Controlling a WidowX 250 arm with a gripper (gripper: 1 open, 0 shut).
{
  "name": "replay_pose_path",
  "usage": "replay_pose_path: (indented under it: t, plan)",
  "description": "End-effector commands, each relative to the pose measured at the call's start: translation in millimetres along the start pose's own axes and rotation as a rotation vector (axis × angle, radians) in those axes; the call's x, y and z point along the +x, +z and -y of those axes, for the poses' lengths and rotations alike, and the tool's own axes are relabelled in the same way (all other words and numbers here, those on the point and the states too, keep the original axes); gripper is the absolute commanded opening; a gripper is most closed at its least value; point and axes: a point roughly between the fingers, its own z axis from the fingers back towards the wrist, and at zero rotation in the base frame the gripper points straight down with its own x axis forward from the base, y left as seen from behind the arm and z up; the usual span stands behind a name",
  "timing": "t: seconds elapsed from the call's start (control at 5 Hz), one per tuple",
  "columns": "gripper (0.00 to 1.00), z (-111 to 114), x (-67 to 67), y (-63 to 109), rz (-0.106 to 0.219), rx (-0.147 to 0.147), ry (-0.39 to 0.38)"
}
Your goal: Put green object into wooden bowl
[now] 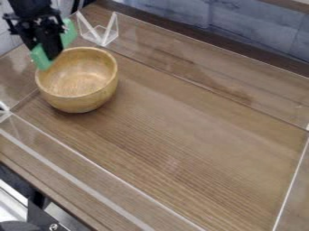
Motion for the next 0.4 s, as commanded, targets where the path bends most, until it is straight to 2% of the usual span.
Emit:
replay_pose_path:
  t: [0.0,0.2]
  plan:
    - [0.00,10.2,3.6,9.3,0.057,0.031,0.027]
    - [0.00,11.9,15.9,-6.2,0.032,0.031,-0.060]
